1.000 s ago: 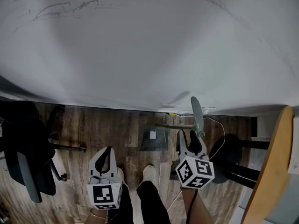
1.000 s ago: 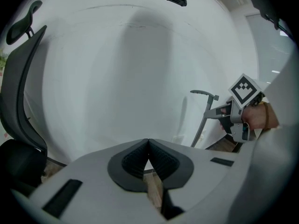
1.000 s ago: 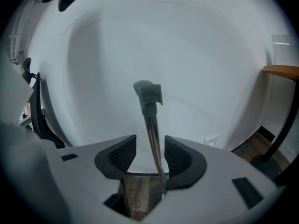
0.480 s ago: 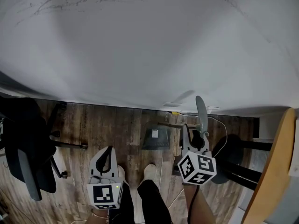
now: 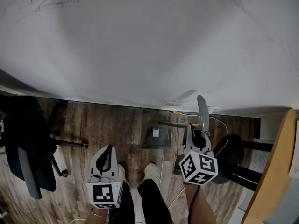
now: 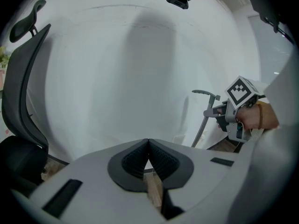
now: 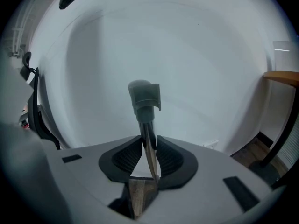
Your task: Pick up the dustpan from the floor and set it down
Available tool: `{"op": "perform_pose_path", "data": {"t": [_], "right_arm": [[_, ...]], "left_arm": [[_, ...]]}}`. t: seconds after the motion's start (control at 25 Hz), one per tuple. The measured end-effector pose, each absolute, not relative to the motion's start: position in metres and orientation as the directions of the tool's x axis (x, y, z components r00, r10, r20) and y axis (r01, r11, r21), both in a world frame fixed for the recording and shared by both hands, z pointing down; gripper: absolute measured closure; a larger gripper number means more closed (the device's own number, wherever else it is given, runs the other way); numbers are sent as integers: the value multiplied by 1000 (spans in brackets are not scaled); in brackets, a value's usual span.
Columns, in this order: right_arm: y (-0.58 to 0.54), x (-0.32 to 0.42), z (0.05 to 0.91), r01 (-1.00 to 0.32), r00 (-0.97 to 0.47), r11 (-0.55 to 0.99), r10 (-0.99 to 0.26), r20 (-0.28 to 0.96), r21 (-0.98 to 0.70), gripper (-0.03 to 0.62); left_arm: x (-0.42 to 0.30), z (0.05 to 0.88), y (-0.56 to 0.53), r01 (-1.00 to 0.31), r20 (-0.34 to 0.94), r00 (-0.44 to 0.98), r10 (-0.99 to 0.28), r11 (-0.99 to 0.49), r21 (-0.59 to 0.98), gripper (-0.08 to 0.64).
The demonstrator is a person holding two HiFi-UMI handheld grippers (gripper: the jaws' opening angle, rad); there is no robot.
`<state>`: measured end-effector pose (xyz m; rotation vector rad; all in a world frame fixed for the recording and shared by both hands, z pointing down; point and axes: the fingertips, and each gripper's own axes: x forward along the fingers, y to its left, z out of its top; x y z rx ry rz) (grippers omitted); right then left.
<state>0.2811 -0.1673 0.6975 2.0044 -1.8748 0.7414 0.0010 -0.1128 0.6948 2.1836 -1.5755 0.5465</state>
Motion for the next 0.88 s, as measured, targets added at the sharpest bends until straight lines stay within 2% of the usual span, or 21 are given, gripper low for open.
{"op": "perform_pose_path", "data": {"t": [0.44, 0.88], "right_arm": [[-157, 281, 698, -995, 20, -74, -820, 572, -72, 489], [-126, 272, 661, -993, -17, -52, -831, 556, -108, 492]], "left_arm": [[5, 691, -109, -949, 518, 298, -802, -308, 69, 543], [17, 648, -108, -944, 488, 306, -817, -327, 44, 543]]}}
